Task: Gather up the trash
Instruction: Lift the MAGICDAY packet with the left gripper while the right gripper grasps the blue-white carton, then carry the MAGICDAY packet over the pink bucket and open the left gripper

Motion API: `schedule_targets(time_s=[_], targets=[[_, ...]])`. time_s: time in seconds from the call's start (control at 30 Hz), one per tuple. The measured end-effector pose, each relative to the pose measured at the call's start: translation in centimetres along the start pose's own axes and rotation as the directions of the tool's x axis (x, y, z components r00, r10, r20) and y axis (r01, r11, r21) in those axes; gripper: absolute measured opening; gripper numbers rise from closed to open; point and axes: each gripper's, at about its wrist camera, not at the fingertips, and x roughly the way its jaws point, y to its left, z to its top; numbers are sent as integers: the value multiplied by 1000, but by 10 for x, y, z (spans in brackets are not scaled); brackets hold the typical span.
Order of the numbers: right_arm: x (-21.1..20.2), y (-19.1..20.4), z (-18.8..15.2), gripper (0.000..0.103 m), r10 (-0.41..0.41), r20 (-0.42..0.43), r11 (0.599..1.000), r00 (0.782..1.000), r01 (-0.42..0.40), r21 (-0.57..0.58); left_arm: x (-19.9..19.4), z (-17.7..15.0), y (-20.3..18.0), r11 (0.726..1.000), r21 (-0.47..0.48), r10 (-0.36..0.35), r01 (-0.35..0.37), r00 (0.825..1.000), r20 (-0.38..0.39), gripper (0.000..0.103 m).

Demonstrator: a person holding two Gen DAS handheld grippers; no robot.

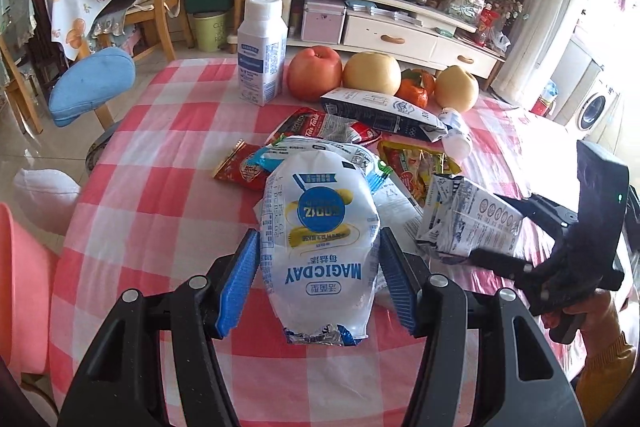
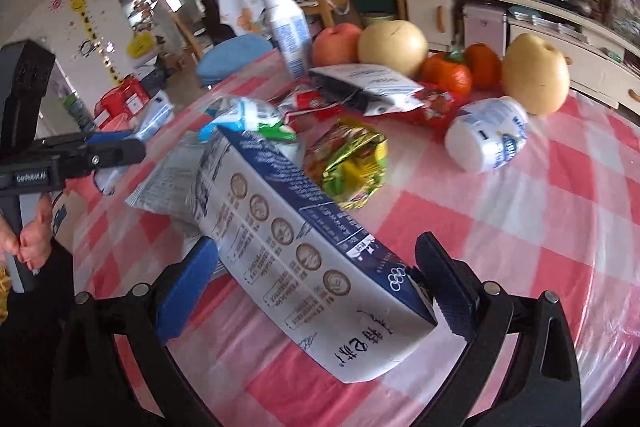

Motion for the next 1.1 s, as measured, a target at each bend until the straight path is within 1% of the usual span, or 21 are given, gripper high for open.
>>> schedule_targets(time_s=[0.07,0.17,0.27,0.33,0.4,0.47,0.5,0.53,0.57,0.63,0.73,1.0,1.1], targets=[[5,9,-2,99,-3,-39,999,999,2,-35,0,0,0,1000,-2,-2,2,1000,0,61],[11,24,-6,99,-67,-70,993,995,60,-101,-1,0,0,1000,0,-1,1,1000,2,61],[10,39,-7,99,-141,-45,978,989,132,-160,-3,-1,1,1000,1,-2,2,1000,6,61],[7,46,-8,99,-163,-26,971,986,156,-180,-3,-2,3,1000,1,-5,5,1000,8,61],[8,46,-10,97,-194,-26,965,981,186,-188,-4,-2,3,1000,0,-3,3,1000,8,61],[12,46,-13,85,-226,-38,957,973,215,-197,-5,-3,5,1000,-1,-5,5,1000,10,61],[13,46,-14,77,-239,-48,954,970,226,-197,-6,-3,6,1000,-1,-5,5,1000,11,61],[16,46,-13,72,-249,-54,953,967,234,-194,-7,-4,7,1000,-5,-6,7,1000,13,61],[17,47,-13,70,-261,-55,950,964,246,-193,-7,-4,8,1000,-8,-10,10,1000,15,61],[17,49,-14,67,-276,-51,947,960,263,-183,-10,-5,12,1000,-8,-13,13,1000,17,61],[14,52,-15,64,-289,-43,951,956,282,-123,-14,-8,16,1000,-2,-8,8,1000,23,61],[1,71,-16,63,-321,-19,945,947,321,59,-34,-10,36,999,-36,-25,27,998,63,61],[-7,85,-14,64,-332,1,939,943,330,96,-44,-11,48,998,-56,-24,29,996,87,61]])
